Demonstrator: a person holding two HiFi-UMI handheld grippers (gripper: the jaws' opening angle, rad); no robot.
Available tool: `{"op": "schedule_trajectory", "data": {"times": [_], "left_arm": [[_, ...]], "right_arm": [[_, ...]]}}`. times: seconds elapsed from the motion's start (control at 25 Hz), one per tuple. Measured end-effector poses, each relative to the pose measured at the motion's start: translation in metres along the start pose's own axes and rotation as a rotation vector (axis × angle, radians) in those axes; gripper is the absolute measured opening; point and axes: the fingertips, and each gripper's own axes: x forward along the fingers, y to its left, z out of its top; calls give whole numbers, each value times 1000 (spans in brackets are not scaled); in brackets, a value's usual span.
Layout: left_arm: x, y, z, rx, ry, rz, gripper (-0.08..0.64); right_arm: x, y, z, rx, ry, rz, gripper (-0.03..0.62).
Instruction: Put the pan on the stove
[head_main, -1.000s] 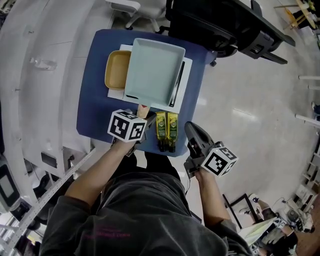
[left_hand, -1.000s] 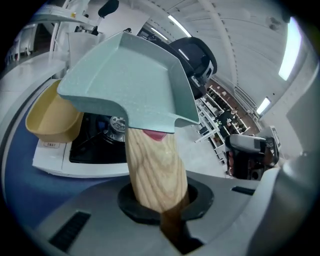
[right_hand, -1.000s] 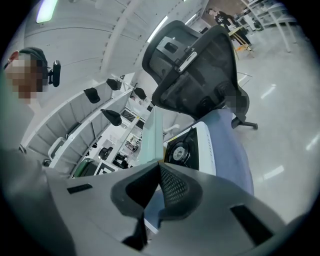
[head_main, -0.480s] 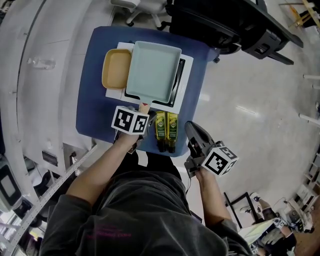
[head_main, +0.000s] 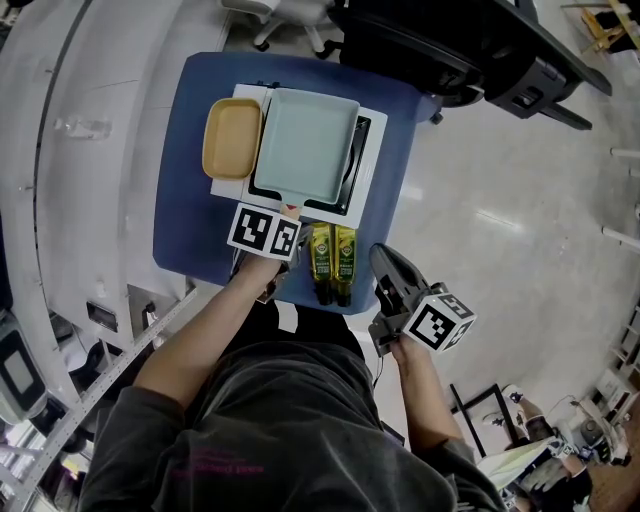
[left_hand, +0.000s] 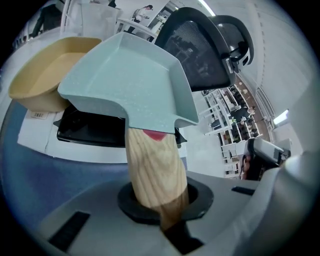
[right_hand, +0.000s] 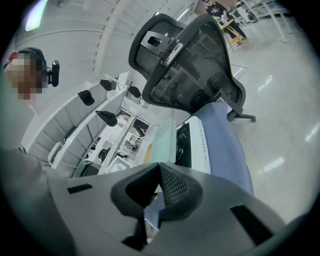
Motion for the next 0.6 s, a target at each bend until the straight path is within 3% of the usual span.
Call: {"op": "schedule_trajectory", "data": {"times": [0.6], "left_arm": [[3,1,2,-27,16,18,46]], "right_arm": [[1,-3,1,14,1,-1,3]]}}
